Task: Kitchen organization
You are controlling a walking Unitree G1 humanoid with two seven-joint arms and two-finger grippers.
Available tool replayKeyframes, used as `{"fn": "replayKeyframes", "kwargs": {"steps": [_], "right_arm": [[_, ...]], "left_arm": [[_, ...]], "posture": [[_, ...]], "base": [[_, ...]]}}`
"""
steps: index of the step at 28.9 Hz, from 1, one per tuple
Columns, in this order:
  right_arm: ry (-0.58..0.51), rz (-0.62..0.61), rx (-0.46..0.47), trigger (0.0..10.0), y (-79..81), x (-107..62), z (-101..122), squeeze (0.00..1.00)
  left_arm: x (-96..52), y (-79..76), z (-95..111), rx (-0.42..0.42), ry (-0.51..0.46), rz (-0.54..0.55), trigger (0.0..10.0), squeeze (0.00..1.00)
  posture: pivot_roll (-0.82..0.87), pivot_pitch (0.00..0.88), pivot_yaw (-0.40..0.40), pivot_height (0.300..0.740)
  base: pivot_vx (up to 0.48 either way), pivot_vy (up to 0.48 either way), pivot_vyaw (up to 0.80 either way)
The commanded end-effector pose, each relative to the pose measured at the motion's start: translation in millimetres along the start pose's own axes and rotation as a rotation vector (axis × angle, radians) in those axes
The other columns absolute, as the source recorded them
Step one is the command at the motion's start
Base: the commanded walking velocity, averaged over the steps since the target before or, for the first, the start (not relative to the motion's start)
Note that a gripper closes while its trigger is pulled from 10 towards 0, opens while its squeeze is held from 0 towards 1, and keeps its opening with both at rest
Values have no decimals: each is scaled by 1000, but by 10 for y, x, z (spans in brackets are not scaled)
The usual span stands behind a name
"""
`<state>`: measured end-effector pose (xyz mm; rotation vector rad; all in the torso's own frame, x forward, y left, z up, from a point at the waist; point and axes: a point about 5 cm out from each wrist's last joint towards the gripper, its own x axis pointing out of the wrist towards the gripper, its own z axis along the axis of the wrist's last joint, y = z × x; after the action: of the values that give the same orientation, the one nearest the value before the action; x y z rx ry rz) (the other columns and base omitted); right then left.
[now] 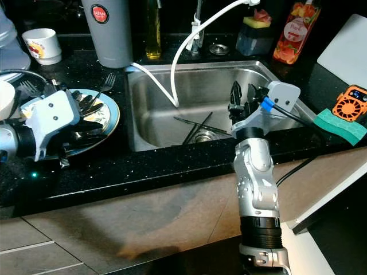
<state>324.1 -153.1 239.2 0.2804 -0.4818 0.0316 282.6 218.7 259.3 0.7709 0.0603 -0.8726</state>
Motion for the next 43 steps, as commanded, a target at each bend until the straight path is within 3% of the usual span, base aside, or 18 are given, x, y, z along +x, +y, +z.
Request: {"fn": "replayKeyframes", "kwargs": {"steps": [1, 6, 13, 14, 15, 16, 19, 23, 25, 29, 31, 34, 35, 38, 40, 41, 42, 43], "right_arm": [[-3, -16, -6, 10000, -35, -31, -4, 0], [-4, -18, -8, 10000, -44, -35, -2, 0], [-3, -11, -10, 10000, -46, -23, 2, 0], [0, -4, -9, 10000, -34, -14, -4, 0], [0, -2, -8, 10000, -30, -11, -6, 0], [1, 0, -8, 10000, -26, -5, -6, 0], [1, 2, -7, 10000, -23, 1, -6, 0], [1, 5, -7, 10000, -26, 7, 0, 0], [1, 5, -8, 10000, -28, 7, 1, 0], [2, 3, -9, 10000, -37, 5, 3, 0], [2, 3, -7, 10000, -33, 4, 0, 0], [2, 6, -5, 10000, -21, 11, 0, 0], [2, 6, -5, 10000, -21, 12, 0, 0], [1, 7, -5, 10000, -19, 16, 4, 0], [-2, 4, -7, 10000, -19, 19, 10, 0], [-6, -1, -9, 10000, -25, 16, 20, 0], [-8, -3, -10, 10000, -28, 14, 23, 0], [-8, -3, -10, 10000, -28, 14, 23, 0]], "left_arm": [[12, -11, -6, 32, 13, -42, 10000, 0], [3, -34, -67, 84, 70, -48, 10000, 0], [-34, 5, -206, 130, 200, 37, 10000, 0], [-54, 36, -279, 118, 249, 87, 5647, 0], [-60, 40, -300, 116, 261, 97, 5647, 0], [-53, 39, -310, 105, 262, 111, 0, 0], [-35, 38, -304, 91, 246, 129, 0, 0], [23, 168, -26, 32, 50, 239, 0, 0], [25, 190, 25, 37, 22, 253, 0, 0], [35, 352, 524, 52, -261, 352, 0, 0], [51, 394, 694, 71, -349, 382, 0, 0], [145, 449, 1136, 185, -553, 465, 0, 0], [182, 442, 1223, 196, -595, 475, 10000, 0], [341, 344, 1389, 168, -698, 420, 10000, 0], [524, 253, 1451, 67, -767, 344, 10000, 0], [734, 208, 1431, -93, -787, 288, 10000, 0], [805, 200, 1415, -152, -786, 277, 10000, 0], [805, 200, 1415, -152, -786, 277, 10000, 0]], "posture": [[103, 38, -43, 740], [102, 37, -45, 740], [109, 34, -58, 740], [113, 34, -63, 740], [113, 34, -63, 740], [116, 34, -68, 740], [115, 35, -69, 740], [109, 38, -73, 740], [109, 38, -73, 740], [107, 41, -74, 740], [107, 41, -74, 740], [102, 42, -80, 740], [102, 42, -80, 740], [94, 41, -79, 740], [84, 38, -72, 740], [73, 34, -62, 740], [73, 34, -62, 740], [73, 34, -62, 740]], "base": [[0, 0, 0], [0, 0, 0], [0, 0, 0], [0, 0, 0], [0, 0, 0], [0, 0, 0], [0, 0, 0], [0, 0, 0], [0, 0, 0], [0, 0, 0], [0, 0, 0], [0, 0, 0], [0, 0, 0], [0, 0, 0], [0, 0, 0], [0, 0, 0], [0, 0, 0], [0, 0, 0]]}}
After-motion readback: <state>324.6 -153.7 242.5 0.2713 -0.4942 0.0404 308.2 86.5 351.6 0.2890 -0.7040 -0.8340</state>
